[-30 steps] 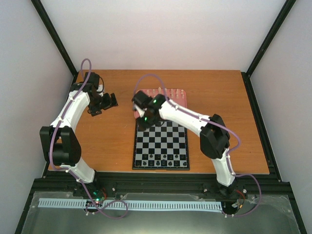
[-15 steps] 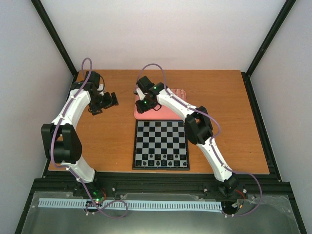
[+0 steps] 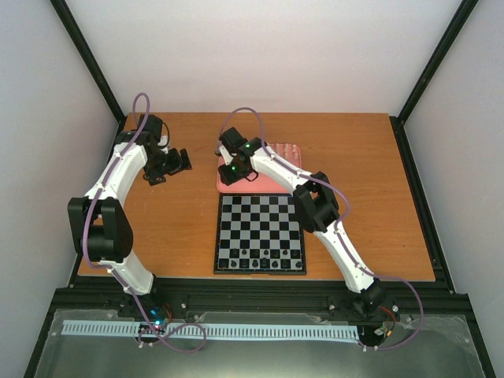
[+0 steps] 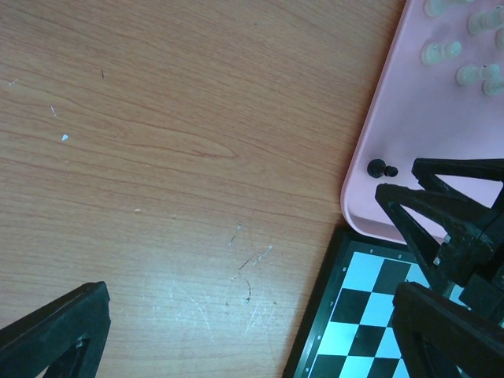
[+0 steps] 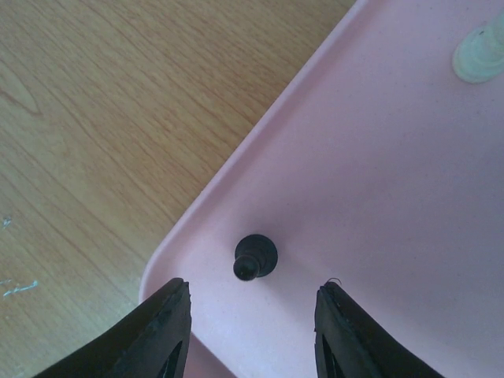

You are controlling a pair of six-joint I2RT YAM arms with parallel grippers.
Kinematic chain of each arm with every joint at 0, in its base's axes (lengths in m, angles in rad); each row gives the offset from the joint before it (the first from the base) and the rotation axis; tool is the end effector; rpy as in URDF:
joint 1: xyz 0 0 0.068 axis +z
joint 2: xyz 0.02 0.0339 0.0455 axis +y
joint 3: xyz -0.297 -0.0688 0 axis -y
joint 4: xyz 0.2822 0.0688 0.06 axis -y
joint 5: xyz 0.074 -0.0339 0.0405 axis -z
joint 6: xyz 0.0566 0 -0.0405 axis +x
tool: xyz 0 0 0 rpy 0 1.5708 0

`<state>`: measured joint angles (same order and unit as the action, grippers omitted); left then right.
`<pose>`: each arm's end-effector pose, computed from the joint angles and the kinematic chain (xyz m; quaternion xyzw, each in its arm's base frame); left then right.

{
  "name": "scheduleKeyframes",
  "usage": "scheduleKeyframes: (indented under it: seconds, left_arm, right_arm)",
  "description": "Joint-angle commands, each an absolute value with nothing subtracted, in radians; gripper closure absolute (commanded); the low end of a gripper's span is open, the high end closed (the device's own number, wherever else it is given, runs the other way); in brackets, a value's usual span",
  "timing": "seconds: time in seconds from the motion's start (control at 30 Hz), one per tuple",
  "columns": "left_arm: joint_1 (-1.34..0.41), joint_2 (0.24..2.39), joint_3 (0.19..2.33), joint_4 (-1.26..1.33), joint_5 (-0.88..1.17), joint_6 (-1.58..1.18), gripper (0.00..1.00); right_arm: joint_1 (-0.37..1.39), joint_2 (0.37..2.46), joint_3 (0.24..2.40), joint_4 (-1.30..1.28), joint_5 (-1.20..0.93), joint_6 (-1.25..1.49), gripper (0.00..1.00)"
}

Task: Set up the chess pieces on the board
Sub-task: Pick up the chess piece from the storage box.

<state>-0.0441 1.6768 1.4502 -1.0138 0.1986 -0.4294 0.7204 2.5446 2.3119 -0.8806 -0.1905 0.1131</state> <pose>0.3810 -0.0280 0.2814 -0.1719 0.9665 -0.1334 0.1361 0.4523 0.4113 0.1575 -0.3105 0.9187 0.1761 0.1689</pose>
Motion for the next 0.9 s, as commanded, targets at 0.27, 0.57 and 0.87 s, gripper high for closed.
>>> scheduleKeyframes:
  seconds: [0.27,0.57,0.87]
  left_arm:
    - [-0.048,1.696,1.497,-1.031,0.192,-0.417,0.0]
    - [-0.048,1.704,1.499,-1.028,0.199,-0.417,0.0]
    - [-0.048,1.707,1.499,-1.027,0.203,-0.416,0.0]
  right_arm:
    - [0.718,2.611,2.417,-0.854,-0.184,0.126,0.63]
    - [0.716,2.624,2.419,-0.857,-0.183,0.132,0.67]
    - [0.713,2.645,2.443,-0.859,-0.184,0.139,0.72]
